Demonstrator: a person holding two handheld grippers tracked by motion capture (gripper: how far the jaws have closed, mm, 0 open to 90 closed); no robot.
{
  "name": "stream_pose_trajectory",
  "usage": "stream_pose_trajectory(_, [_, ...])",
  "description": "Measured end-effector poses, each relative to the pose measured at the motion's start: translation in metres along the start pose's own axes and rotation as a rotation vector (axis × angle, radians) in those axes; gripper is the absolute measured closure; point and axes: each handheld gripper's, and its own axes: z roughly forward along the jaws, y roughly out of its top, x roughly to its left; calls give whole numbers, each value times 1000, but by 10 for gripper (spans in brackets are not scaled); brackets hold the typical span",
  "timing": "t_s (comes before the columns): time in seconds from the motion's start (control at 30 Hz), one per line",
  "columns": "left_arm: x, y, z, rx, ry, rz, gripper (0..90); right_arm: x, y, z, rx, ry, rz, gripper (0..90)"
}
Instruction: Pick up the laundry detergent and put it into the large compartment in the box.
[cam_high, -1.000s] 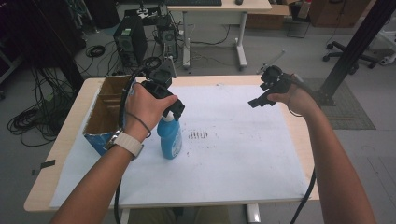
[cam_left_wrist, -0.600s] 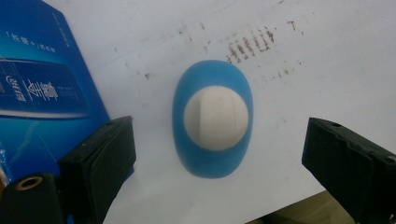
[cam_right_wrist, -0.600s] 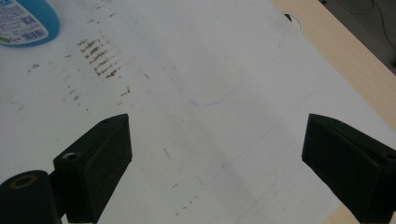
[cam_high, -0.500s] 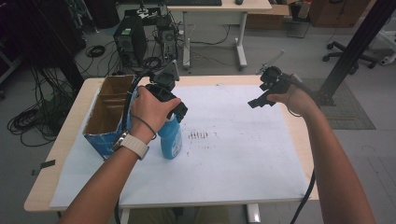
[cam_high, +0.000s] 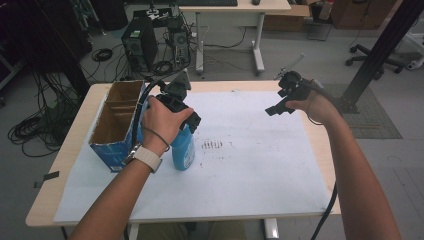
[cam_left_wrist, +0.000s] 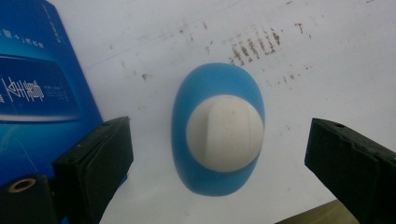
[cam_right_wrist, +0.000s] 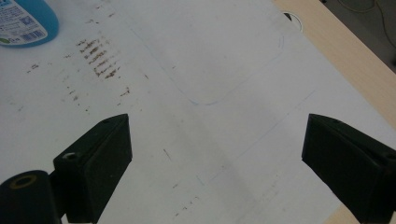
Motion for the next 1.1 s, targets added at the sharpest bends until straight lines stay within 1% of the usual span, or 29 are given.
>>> stream_pose_trajectory(0.33, [4,-1,11,-3,3,-3,82,0,0,2,4,3,-2,86])
stream_pose_trajectory(0.4, [4,-1,14,4,-2,2,83,0,0,3,5,4,-2,86])
stream_pose_trajectory(0.67, [4,-1,24,11,-15,0,88,1,1,4,6,6,-5,86])
stream_pose_trajectory(1.1, [2,-1,30,7,-14,2,96,1,1,5,8,6,-5,86])
